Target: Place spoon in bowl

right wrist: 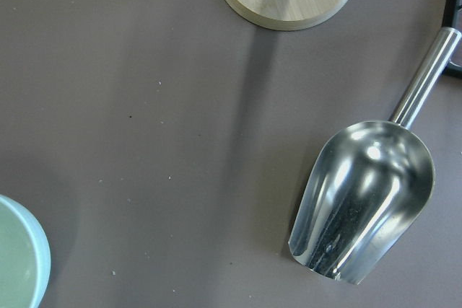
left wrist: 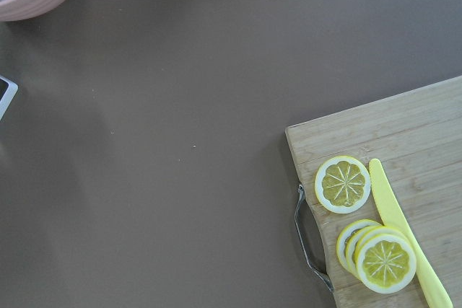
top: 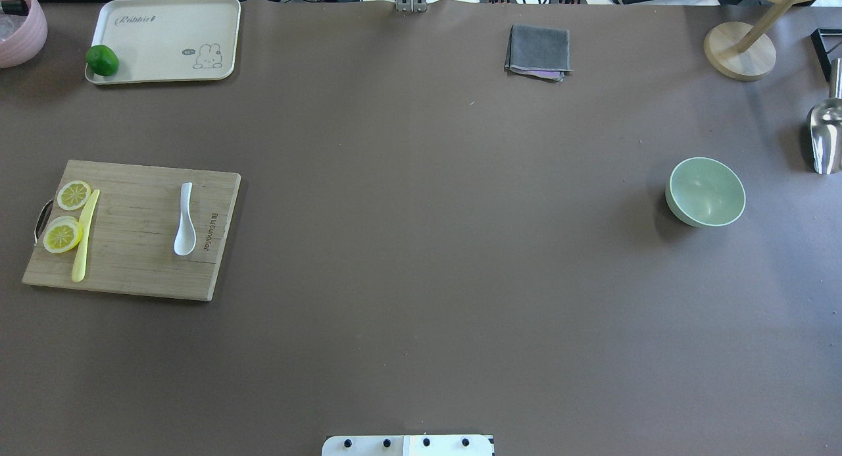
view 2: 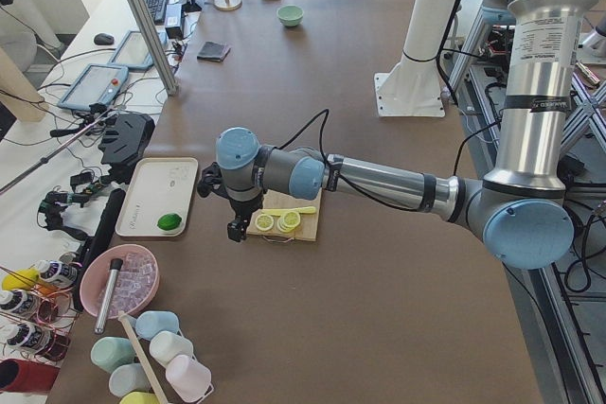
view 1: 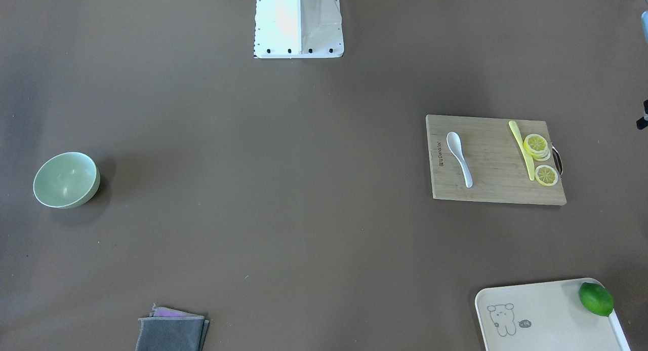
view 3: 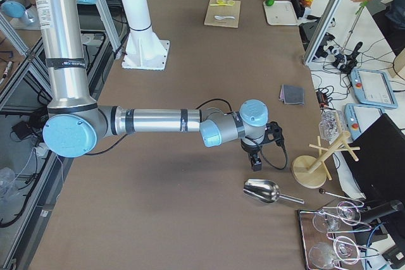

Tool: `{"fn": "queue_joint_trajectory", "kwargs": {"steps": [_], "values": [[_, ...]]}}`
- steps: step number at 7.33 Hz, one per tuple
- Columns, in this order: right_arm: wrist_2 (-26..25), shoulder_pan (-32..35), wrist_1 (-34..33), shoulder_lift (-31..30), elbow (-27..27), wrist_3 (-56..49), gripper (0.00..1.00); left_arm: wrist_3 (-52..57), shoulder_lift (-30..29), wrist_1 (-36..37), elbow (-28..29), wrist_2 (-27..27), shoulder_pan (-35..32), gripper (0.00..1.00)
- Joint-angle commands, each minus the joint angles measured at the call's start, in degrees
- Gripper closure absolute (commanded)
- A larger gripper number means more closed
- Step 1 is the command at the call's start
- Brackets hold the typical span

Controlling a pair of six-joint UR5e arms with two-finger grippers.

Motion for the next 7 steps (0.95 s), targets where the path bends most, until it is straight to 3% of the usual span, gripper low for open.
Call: {"fn": "queue_joint_trajectory", "kwargs": {"steps": [1, 4, 5, 7], "values": [[0.18, -2.23, 0.01, -0.06, 2.38, 2.44, 0.0, -0.03, 0.22, -0.09, -1.15, -0.15, -0.03, 0.01], [-0.96, -13.28, 2.18, -0.06, 5.73, 21.76, 0.0, -3.28, -0.65, -0.53, -1.32, -0.15, 0.14, 0.03], [-3.31, -16.19, 5.94, -0.06, 4.25, 23.54, 0.01, -3.36, -0.66, -0.7, -1.5, -0.24, 0.14, 0.03], [-3.25, -17.97, 7.48, -0.06, 1.61, 23.73, 0.03, -6.07, -0.66, -0.53, -1.24, -4.25, 0.14, 0.03]]}}
